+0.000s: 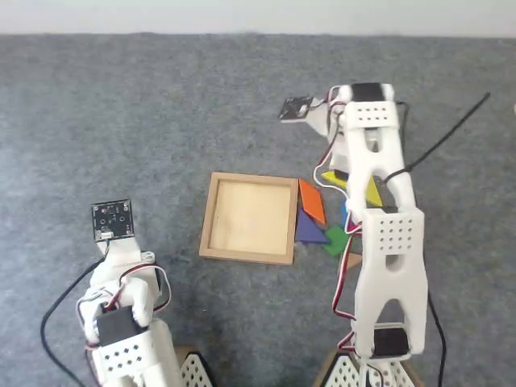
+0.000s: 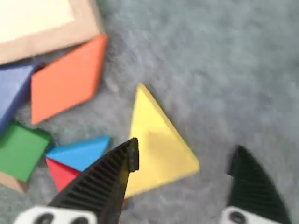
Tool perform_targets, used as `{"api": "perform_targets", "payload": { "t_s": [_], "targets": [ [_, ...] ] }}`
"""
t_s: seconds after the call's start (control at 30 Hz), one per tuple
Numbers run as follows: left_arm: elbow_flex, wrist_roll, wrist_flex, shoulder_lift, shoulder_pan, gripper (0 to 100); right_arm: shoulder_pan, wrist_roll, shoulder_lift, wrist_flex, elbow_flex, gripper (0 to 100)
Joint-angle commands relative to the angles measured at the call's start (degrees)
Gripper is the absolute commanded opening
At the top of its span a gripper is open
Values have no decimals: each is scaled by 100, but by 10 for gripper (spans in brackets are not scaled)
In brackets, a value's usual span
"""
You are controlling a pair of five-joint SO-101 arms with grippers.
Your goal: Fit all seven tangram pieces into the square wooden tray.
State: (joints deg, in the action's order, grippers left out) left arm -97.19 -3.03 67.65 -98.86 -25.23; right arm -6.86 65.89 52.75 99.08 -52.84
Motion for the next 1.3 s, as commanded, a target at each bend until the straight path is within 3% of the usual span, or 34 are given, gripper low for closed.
{"api": "perform_targets", "payload": {
  "t_s": [0.0, 0.33, 0.83, 1.07, 1.27],
  "targets": [
    [92, 0, -114, 26, -53, 12, 312, -88, -576, 145, -70, 365],
    [92, 0, -114, 26, -53, 12, 593, 536, 303, 110, -62, 368],
    [92, 0, -114, 26, -53, 12, 426, 396, 180, 356, -62, 368],
    [92, 0, -123, 26, -53, 12, 426, 193, -549, 382, -18, 368],
    [92, 0, -123, 26, -53, 12, 374, 193, -1543, 338, 1398, 368]
  ]
}}
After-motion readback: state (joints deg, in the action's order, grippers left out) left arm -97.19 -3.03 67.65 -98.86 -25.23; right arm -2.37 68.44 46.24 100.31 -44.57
